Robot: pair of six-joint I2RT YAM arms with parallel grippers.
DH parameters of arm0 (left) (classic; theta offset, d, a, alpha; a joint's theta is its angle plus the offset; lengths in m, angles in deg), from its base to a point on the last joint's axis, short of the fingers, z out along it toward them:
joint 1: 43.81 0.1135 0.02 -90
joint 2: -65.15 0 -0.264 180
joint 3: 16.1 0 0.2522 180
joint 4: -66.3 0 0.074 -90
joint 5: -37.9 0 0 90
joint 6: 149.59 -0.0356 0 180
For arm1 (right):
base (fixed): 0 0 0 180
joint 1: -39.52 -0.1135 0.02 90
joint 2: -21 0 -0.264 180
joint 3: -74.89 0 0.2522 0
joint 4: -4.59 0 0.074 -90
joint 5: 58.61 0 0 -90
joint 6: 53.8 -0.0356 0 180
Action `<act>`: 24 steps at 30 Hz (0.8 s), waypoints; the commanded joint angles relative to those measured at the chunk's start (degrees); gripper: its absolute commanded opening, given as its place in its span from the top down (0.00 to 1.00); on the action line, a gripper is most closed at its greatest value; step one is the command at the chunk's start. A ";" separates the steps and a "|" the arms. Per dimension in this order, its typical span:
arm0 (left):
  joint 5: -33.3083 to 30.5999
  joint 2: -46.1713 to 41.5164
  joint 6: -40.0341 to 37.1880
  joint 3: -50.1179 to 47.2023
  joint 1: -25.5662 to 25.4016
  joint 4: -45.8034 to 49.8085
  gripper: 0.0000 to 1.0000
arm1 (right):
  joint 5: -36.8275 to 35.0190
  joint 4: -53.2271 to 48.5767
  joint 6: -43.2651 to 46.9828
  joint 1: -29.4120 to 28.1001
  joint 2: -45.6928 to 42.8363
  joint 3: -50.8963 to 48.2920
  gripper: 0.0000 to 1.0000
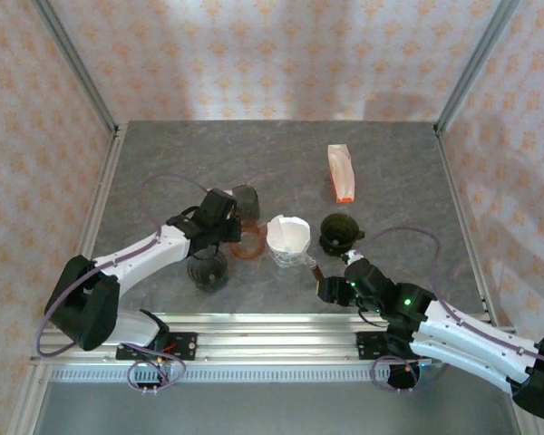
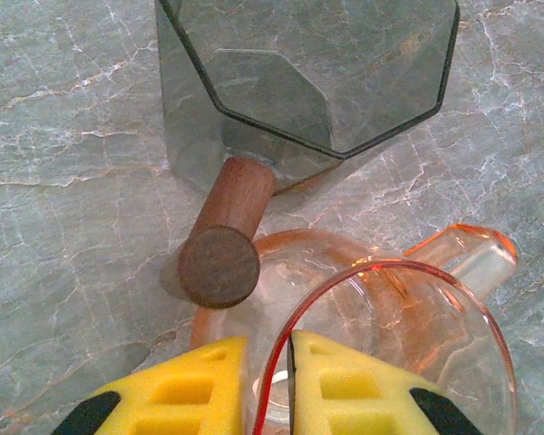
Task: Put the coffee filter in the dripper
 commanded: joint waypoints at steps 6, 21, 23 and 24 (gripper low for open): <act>2.38 -3.72 3.20 -1.89 -0.38 -0.79 0.94 | -2.02 0.45 -1.05 -0.38 -0.65 -0.46 0.41; 1.52 -1.70 4.24 -2.37 -0.36 -3.10 0.65 | -1.48 1.48 -1.20 -0.38 -0.65 -0.93 0.39; 1.39 -0.42 4.24 -1.83 -0.36 -3.41 0.68 | -1.46 1.31 -1.35 -0.38 -0.73 -1.03 0.39; 1.24 0.28 4.24 -1.53 -0.39 -3.32 0.70 | -1.49 1.21 -1.37 -0.34 -0.86 -1.01 0.39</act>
